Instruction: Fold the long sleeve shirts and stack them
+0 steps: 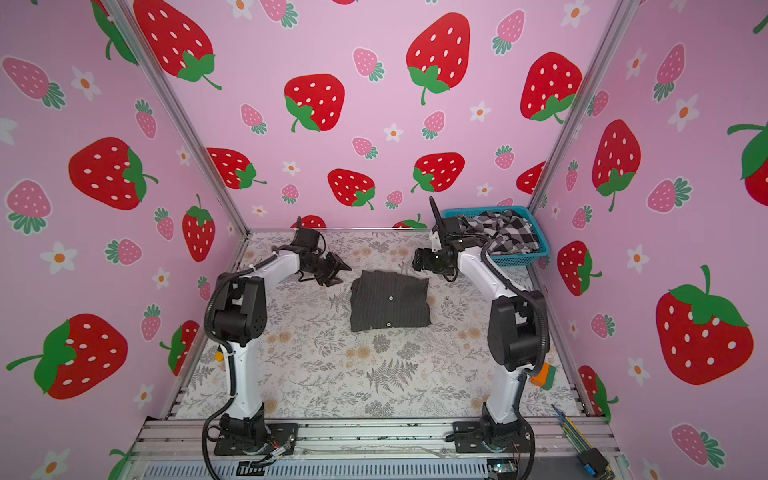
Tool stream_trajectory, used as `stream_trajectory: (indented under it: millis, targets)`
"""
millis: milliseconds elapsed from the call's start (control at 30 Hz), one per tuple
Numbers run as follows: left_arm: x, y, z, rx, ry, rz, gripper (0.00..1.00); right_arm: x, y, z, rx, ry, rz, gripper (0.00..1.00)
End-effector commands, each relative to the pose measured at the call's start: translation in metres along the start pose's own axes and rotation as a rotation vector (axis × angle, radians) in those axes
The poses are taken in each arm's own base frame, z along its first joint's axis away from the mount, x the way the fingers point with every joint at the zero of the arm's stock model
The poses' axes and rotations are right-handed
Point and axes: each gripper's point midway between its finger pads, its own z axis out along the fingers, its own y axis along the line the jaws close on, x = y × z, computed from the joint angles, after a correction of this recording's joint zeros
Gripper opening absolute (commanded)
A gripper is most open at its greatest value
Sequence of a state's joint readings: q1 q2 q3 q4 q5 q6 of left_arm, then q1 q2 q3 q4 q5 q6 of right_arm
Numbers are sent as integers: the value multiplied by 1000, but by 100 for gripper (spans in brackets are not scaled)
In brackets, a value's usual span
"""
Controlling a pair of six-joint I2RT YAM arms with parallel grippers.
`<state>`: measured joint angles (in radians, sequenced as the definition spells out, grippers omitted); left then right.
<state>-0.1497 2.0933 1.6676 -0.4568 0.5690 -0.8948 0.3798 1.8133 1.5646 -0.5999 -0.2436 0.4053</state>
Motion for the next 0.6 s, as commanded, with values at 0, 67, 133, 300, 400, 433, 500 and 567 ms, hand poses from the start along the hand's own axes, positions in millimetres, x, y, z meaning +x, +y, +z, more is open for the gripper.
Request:
stream_trajectory:
  millis: [0, 67, 133, 300, 400, 433, 500, 567]
  targets:
    - [25, -71, -57, 110, -33, 146, 55, 19, 10, -13, 18, 14, -87, 85]
    - [46, -63, -58, 86, -16, 148, 56, 28, 15, -10, 23, 25, -124, 79]
    - [67, -64, -55, 70, -20, 188, 58, 32, 19, -3, 21, 28, -138, 73]
    - [78, -68, -21, 61, 64, 243, 76, 19, 38, 31, 3, 32, -247, 81]
    - [62, -66, -2, 27, 75, 282, 87, 7, 43, 45, -7, 23, -266, 84]
    - [57, -64, 5, 1, 79, 311, 93, 5, 40, 50, 12, 24, -266, 84]
    - [48, -56, 19, -67, 100, 367, 97, 5, 25, 56, 90, 53, -251, 81]
    - [41, -47, 32, -101, 120, 430, 98, 5, 11, 54, 139, 52, -208, 79]
